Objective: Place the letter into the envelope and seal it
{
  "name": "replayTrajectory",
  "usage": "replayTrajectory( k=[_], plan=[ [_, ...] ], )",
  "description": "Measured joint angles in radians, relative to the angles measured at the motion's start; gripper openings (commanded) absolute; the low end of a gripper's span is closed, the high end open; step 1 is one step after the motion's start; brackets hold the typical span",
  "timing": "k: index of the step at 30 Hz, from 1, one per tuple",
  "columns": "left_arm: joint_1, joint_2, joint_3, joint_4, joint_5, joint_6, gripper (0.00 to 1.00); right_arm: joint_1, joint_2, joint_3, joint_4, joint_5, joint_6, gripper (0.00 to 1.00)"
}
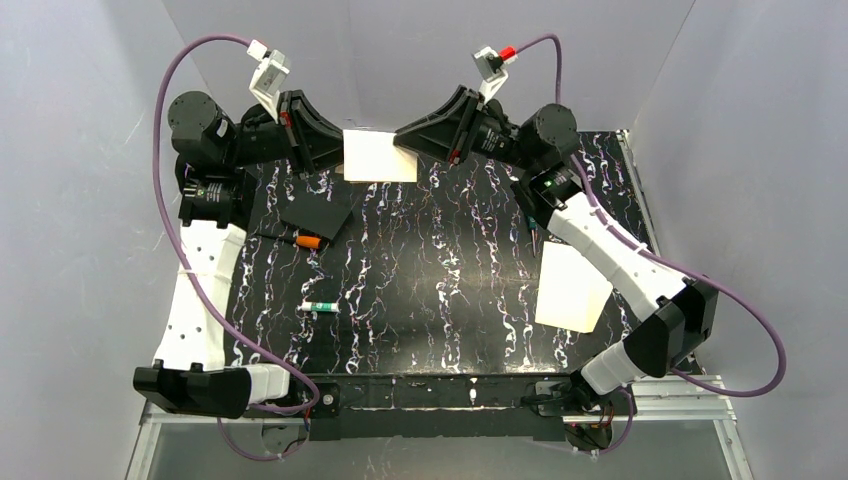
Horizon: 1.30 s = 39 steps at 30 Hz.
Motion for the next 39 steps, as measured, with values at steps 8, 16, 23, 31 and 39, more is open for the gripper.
replayTrajectory(
  k=[8, 16, 23, 31, 39],
  plan=[
    [-0.001, -0.008, 0.0, 0.057, -0.013, -0.03, 0.0, 0.0, 0.003, -0.079, 0.229, -0.018, 0.191, 0.31],
    [-0.002, -0.005, 0.014, 0.093, -0.026, -0.096, 0.0, 0.0, 0.003, -0.079, 0.314, -0.049, 0.24, 0.02],
    [-0.006, 0.02, 0.028, 0.101, -0.079, -0.147, 0.39, 0.0, -0.003, -0.078, 0.294, -0.003, 0.219, 0.01],
    [0.026, -0.017, -0.048, 0.116, -0.201, -0.135, 0.8, 0.0, -0.11, -0.112, 0.132, 0.211, 0.105, 0.01],
    [0.072, -0.075, -0.184, -0.026, -0.404, -0.005, 0.9, -0.006, -0.199, -0.098, -0.246, 0.496, -0.084, 0.01]
  ],
)
